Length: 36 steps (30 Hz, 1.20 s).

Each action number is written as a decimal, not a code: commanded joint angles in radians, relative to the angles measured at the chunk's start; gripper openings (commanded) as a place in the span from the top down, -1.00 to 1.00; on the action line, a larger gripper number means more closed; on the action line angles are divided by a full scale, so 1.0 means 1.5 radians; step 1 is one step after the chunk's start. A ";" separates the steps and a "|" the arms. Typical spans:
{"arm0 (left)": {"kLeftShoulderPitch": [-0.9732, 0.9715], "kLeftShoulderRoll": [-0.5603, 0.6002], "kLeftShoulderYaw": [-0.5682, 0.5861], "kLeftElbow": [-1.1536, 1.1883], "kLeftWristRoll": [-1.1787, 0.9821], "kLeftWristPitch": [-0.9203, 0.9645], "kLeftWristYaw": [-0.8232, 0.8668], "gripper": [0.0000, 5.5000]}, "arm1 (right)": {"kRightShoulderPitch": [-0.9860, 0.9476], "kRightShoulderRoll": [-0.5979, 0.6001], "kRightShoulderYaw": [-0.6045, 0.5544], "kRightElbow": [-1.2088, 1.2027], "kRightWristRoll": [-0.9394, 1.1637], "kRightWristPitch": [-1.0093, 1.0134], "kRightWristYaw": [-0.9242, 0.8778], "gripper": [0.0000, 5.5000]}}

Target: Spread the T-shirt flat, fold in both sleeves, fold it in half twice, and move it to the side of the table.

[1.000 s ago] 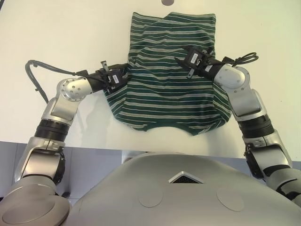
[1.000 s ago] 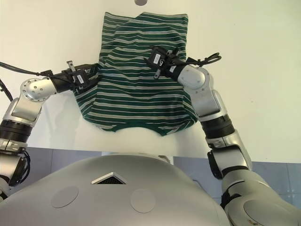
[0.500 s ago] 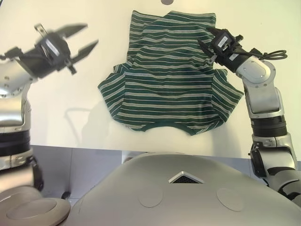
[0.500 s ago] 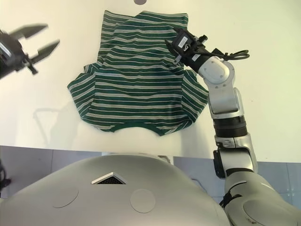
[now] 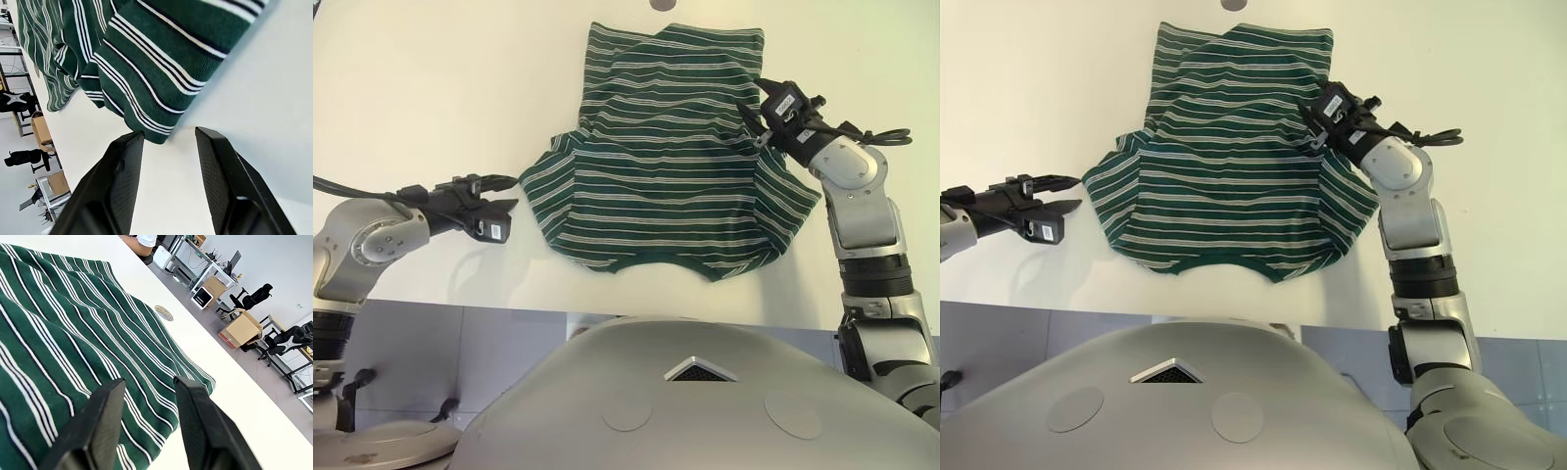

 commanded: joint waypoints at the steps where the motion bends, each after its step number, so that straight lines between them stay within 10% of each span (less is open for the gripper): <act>1: -0.035 -0.008 -0.028 0.055 0.024 0.002 0.012 0.30 | -0.002 0.001 0.011 0.004 -0.012 -0.004 -0.002 0.33; 10: -0.048 -0.028 -0.069 0.067 0.025 0.013 0.031 0.30 | -0.011 -0.004 0.019 0.011 -0.017 -0.006 0.008 0.33; 20: -0.053 -0.018 -0.089 0.084 0.007 0.003 0.024 0.98 | -0.009 -0.005 0.021 0.020 -0.022 -0.011 0.014 0.33; 28: -0.101 -0.039 -0.035 -0.092 -0.305 0.135 -0.085 0.98 | -0.015 -0.003 0.015 0.018 -0.015 -0.008 0.014 0.33; 36: -0.141 -0.125 -0.134 -0.137 -0.233 0.200 -0.093 0.98 | -0.030 -0.002 0.019 0.021 -0.014 -0.009 0.021 0.33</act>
